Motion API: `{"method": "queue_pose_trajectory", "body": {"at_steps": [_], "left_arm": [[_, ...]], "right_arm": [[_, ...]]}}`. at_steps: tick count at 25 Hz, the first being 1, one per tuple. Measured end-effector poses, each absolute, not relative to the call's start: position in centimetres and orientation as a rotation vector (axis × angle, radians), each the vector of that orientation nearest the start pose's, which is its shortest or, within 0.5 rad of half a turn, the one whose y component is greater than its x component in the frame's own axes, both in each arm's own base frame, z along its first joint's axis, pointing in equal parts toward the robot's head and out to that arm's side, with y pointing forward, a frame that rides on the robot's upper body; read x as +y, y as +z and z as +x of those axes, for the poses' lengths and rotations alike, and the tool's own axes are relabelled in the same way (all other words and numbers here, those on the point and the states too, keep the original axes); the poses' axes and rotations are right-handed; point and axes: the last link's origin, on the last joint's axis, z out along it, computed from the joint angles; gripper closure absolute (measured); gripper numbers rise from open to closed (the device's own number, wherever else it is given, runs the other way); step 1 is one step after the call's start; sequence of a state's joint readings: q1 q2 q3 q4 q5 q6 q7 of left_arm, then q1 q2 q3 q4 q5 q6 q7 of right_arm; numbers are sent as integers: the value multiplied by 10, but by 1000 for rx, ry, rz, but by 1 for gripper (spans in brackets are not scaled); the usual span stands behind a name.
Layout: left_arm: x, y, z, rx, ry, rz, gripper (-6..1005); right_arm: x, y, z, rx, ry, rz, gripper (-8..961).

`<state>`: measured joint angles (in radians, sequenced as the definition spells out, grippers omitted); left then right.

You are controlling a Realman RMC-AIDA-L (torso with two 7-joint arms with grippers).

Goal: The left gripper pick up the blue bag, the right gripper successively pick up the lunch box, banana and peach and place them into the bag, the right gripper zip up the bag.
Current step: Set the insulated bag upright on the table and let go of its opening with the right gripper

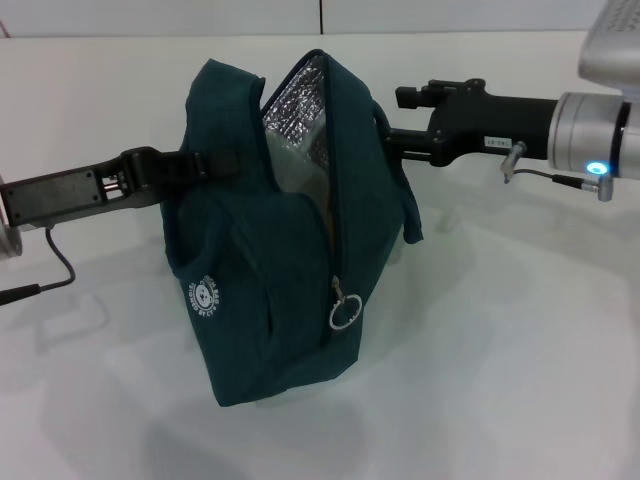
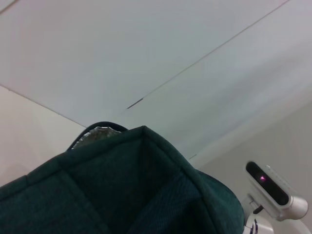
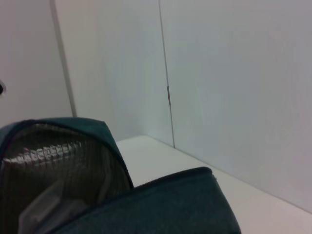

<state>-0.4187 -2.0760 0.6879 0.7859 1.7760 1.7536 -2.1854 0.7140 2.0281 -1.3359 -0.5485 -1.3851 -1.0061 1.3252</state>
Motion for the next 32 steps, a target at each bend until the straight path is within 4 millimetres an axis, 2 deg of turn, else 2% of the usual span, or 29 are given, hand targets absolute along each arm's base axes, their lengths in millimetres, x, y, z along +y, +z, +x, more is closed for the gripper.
{"method": "queue_pose_trajectory", "body": {"at_steps": [5,11,19,25,32], "left_arm": [[306,41,-251,-1612,-1175,-2451,954],[306,42,-251,-1608,-1178,-2449,954],[307,42,-251,-1605,-1172,-2453,954],[306,42,-251,-1604,-1171,-2456,954],[302,40,-255,-1609,-1177,-2445,954]], "right_arm": [[413,-49,180,405,601,-2605,310],[411,-54,177,348,570,-2629,402],[409,-54,171,304,616,-2617,619],[407,-51,174,280,619,-2607,829],[397,-49,181,234,614,-2599,888]]}}
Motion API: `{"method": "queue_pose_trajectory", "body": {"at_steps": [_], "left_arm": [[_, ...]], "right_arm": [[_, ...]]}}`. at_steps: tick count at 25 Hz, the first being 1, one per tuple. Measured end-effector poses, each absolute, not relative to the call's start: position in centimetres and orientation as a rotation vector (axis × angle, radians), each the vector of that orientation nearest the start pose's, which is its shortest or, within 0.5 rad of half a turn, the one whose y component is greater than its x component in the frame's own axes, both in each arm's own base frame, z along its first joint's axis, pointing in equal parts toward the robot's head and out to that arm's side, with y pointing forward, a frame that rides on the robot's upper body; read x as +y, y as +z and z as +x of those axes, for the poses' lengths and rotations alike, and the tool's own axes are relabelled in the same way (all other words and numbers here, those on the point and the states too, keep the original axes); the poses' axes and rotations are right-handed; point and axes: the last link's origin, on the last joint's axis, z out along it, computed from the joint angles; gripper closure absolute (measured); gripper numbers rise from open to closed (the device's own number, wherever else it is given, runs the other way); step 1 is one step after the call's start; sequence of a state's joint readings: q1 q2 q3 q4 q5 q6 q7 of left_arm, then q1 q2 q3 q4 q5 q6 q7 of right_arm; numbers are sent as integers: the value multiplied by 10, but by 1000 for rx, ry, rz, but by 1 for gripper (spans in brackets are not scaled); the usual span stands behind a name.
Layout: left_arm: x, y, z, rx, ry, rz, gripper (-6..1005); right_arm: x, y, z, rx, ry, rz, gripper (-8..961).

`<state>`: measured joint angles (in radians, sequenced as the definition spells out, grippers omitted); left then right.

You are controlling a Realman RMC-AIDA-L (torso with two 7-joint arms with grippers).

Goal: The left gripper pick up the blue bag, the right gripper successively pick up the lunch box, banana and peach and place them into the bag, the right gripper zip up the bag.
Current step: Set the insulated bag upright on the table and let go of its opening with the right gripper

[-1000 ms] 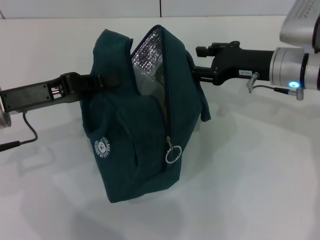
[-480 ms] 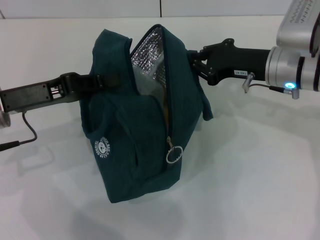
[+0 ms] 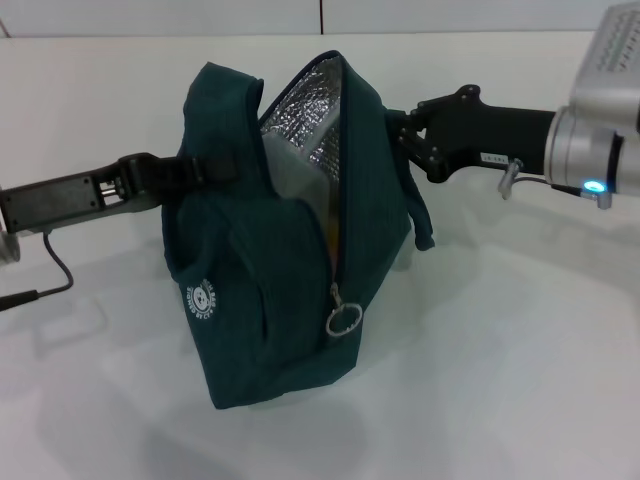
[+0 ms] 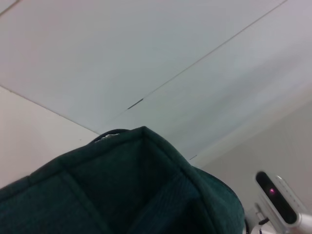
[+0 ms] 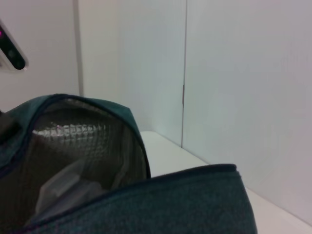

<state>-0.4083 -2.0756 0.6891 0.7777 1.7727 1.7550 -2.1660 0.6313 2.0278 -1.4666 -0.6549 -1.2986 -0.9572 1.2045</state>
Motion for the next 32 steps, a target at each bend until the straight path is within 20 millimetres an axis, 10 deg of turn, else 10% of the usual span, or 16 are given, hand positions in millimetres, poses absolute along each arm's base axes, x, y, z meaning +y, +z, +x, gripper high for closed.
{"method": "queue_pose_trajectory", "body": {"at_steps": [19,32], "left_arm": [[294,28,-254,-1654,-1212,-2477,953],[301,-20,-230,-1686,-1295,-2578,953]], "right_arm": [[358,-2,198,86,740,-2422,890],[353,24,211,81,762,-2392,891]]}}
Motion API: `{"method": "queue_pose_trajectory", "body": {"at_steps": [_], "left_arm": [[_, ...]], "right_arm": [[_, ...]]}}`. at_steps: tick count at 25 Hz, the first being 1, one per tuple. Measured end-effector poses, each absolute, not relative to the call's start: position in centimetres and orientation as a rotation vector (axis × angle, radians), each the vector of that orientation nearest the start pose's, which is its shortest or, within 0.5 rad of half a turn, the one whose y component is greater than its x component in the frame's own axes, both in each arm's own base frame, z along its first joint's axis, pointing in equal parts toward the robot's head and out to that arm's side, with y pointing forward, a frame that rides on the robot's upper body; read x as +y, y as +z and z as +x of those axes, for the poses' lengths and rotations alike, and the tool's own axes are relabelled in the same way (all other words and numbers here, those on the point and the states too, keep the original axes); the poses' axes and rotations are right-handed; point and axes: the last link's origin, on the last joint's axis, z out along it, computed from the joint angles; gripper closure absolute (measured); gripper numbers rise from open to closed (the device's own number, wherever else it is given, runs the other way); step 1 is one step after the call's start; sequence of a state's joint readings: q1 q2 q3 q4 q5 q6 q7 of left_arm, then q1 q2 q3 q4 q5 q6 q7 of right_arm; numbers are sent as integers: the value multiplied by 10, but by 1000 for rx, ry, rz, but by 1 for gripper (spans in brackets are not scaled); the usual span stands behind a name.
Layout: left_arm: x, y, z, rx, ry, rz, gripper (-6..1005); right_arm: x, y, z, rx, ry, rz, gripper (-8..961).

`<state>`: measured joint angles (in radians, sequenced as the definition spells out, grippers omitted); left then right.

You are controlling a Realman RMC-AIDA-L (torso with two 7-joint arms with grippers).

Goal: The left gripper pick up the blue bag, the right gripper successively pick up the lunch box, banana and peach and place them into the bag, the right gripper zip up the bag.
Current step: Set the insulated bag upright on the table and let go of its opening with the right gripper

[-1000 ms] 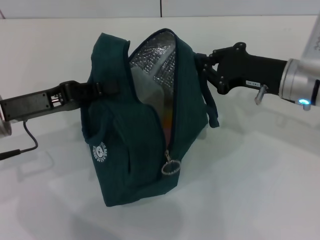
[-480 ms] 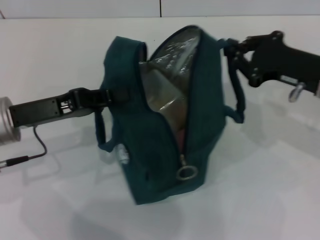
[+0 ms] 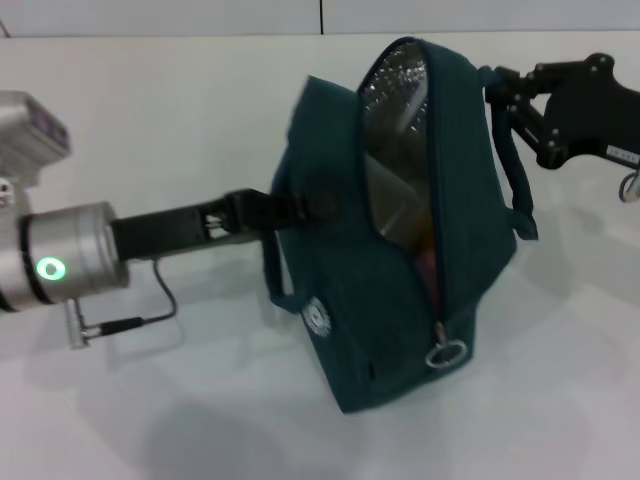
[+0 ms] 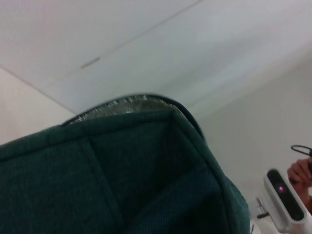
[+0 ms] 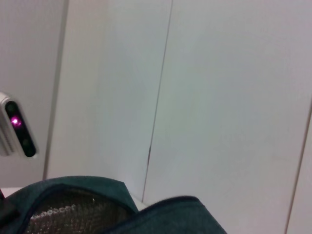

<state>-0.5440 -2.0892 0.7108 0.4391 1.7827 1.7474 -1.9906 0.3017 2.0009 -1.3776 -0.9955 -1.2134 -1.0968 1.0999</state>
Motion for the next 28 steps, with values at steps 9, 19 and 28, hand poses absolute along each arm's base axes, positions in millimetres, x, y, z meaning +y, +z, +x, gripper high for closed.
{"method": "queue_pose_trajectory", "body": {"at_steps": [9,19,28], "left_arm": [[304,-36,-223,-1730,-1264,-2589,953],[304,-41,-232,-1744,-1243,-2529,953],[303,-40,-237,-1756,-1243,-2498,953]], "right_arm": [[349,34,218,105,759,-2413,851],[345,19,224,164,752,-2497,802],[333,28,241,220,805,-2483,757]]}}
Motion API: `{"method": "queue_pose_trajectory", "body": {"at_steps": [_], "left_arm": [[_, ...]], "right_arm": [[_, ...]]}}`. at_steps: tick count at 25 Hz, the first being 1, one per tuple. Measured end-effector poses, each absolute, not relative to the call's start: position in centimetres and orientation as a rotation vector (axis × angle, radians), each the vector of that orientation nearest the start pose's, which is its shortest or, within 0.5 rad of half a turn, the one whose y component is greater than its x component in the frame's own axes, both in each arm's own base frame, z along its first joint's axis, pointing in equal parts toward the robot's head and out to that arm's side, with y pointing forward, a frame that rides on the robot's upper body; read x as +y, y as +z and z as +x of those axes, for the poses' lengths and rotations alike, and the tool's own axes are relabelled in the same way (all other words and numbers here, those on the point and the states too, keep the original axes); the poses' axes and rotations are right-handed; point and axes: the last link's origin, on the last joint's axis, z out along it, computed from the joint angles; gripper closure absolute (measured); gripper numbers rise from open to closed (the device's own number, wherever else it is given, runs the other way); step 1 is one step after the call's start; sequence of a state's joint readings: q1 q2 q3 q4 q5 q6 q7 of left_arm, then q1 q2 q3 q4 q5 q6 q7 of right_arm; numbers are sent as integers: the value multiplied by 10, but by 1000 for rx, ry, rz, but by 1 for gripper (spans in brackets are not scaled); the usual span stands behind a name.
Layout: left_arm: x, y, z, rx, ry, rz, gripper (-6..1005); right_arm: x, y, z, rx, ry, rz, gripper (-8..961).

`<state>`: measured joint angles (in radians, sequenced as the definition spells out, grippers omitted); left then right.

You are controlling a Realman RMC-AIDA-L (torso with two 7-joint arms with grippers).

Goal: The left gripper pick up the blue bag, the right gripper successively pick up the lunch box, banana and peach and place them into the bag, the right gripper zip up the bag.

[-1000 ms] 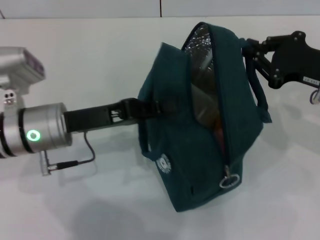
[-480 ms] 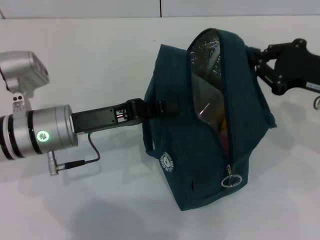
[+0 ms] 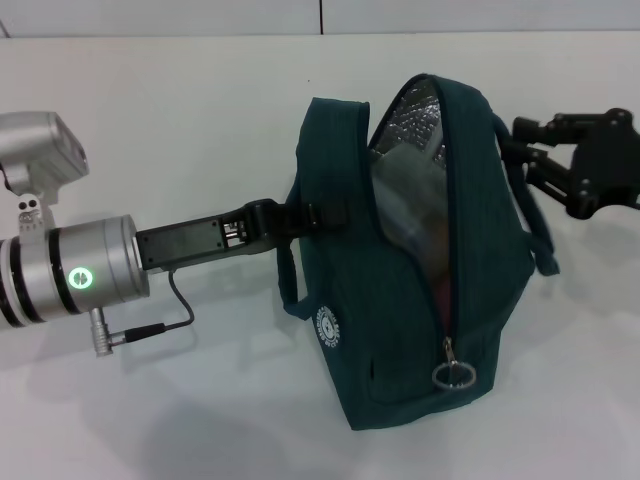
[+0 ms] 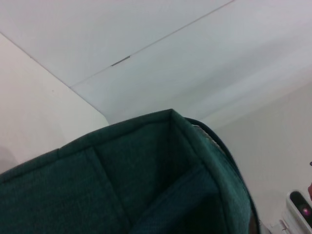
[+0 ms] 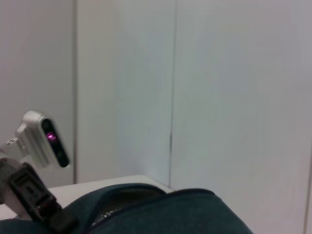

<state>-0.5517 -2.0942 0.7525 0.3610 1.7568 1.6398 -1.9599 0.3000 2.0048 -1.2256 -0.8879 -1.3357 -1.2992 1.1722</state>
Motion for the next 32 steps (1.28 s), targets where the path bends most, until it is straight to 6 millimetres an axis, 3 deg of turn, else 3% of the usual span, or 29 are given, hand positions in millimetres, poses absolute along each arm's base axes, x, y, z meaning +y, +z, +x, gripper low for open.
{"method": "queue_pose_trajectory", "body": {"at_steps": [3,8,11,14,18,21,24,32], "left_arm": [[304,-40,-237,-1752,-1252,-2492,953],[302,-40,-239,-1756,-1259,-2479,953],[302,-41,-240,-1758,-1268,-2460,952],[301,-41,-241,-1762,-1269,-2452,952],[302,-42,-242,-1764,-1265,-2442,952],[302,-43,-242,-1773,-1279,-2426,952],[302,-43,-242,-1769,-1289,-2424,952],[301,-44,-242,-1769,-1290,-2426,952]], "right_arm": [[333,34,248,255,817,-2445,742],[327,43,253,237,858,-2428,541],[315,50,252,174,921,-2443,436],[286,51,241,29,1066,-2557,331],[256,41,236,-130,1136,-2727,247],[243,28,239,-137,1115,-2848,183],[238,18,249,-70,1055,-2924,120],[241,-4,264,100,986,-2949,124]]}}
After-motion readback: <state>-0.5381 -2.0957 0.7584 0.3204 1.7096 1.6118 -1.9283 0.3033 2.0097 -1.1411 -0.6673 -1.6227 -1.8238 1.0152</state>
